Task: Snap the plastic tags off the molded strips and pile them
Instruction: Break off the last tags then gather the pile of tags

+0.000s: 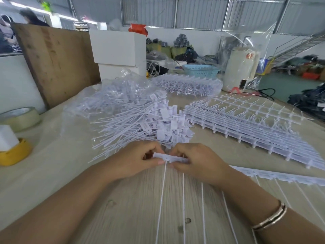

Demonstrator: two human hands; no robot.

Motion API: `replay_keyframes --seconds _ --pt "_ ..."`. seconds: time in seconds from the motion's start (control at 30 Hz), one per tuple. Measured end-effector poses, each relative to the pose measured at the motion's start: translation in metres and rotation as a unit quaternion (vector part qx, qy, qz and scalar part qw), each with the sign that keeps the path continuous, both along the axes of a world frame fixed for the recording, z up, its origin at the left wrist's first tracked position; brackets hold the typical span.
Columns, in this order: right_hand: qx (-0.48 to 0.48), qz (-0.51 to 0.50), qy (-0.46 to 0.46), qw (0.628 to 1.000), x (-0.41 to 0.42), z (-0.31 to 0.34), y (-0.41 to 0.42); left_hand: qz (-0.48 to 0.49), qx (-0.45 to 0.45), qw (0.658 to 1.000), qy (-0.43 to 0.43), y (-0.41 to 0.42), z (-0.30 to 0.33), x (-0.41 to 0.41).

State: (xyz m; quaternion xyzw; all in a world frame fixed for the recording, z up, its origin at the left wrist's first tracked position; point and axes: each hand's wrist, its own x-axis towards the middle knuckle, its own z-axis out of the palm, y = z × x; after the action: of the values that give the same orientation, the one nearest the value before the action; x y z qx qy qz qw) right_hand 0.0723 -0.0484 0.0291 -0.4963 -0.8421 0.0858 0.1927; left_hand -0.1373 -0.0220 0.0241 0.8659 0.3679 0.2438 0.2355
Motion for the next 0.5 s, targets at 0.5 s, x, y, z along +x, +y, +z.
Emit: replay_keyframes --seconds 0.5 --pt "0.013 0.012 0.078 0.997 -0.0048 -0.0084 -0.0011 0.003 -0.065 0.994 -0.09 0.0056 -0.0072 -0.0025"
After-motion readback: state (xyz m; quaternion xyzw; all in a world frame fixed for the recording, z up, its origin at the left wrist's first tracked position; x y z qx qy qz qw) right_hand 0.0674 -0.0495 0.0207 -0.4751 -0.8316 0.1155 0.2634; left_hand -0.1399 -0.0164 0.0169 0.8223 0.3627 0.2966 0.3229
